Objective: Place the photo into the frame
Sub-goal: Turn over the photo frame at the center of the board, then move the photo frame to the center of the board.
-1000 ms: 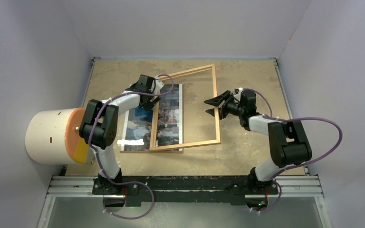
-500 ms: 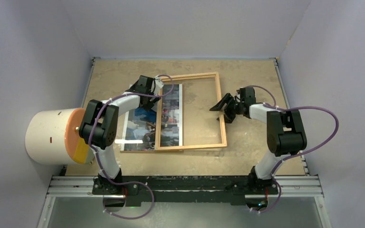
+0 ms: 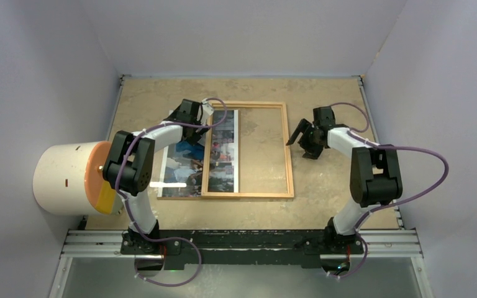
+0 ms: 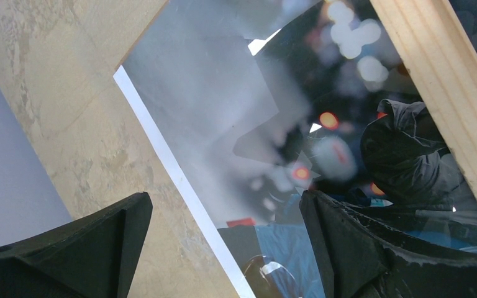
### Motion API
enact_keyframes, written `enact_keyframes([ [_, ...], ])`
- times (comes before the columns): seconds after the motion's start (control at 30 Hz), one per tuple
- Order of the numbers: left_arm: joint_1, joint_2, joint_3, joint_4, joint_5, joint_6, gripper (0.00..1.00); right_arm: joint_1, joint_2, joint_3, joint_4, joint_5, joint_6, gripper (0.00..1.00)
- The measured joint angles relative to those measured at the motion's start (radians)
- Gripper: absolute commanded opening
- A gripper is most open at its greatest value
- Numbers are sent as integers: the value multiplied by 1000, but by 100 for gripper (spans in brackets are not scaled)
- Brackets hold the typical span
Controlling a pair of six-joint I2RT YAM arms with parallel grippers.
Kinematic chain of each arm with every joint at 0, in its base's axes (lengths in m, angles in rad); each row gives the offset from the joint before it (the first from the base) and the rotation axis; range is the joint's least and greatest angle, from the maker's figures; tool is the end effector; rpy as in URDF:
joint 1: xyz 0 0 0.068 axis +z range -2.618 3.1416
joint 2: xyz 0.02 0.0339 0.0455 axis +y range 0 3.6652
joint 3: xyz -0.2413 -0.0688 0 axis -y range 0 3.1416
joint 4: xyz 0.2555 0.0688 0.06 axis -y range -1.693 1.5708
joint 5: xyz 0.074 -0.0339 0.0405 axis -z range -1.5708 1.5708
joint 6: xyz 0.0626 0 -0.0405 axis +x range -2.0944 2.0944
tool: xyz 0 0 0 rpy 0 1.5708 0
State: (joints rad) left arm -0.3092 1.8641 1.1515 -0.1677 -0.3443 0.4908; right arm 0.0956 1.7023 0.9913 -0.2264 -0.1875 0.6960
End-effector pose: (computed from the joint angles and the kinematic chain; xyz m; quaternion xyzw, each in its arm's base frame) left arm 0.3941 -0.1037 0.1204 0.3076 0.8765 0.1908 0.3174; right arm 0.3618 0.0464 0.1222 0.2519 0.9124 0.2016 0.2518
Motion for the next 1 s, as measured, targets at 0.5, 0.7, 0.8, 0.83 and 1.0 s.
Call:
enact_keyframes([
  [0.5, 0, -16, 1, -55, 8, -13, 100, 311, 68, 299, -119, 302, 0, 0],
  [0.7, 0, -17, 0, -59, 6, -18, 100, 299, 218, 318, -167, 368, 22, 0],
  [0.8, 0, -17, -1, -58, 1, -18, 100, 294, 235, 323, -184, 412, 34, 0],
  [0.83, 0, -17, -3, -56, -1, -17, 100, 293, 234, 325, -184, 430, 36, 0],
  [1.0, 0, -17, -8, -47, -13, -8, 100, 280, 233, 322, -191, 489, 49, 0],
])
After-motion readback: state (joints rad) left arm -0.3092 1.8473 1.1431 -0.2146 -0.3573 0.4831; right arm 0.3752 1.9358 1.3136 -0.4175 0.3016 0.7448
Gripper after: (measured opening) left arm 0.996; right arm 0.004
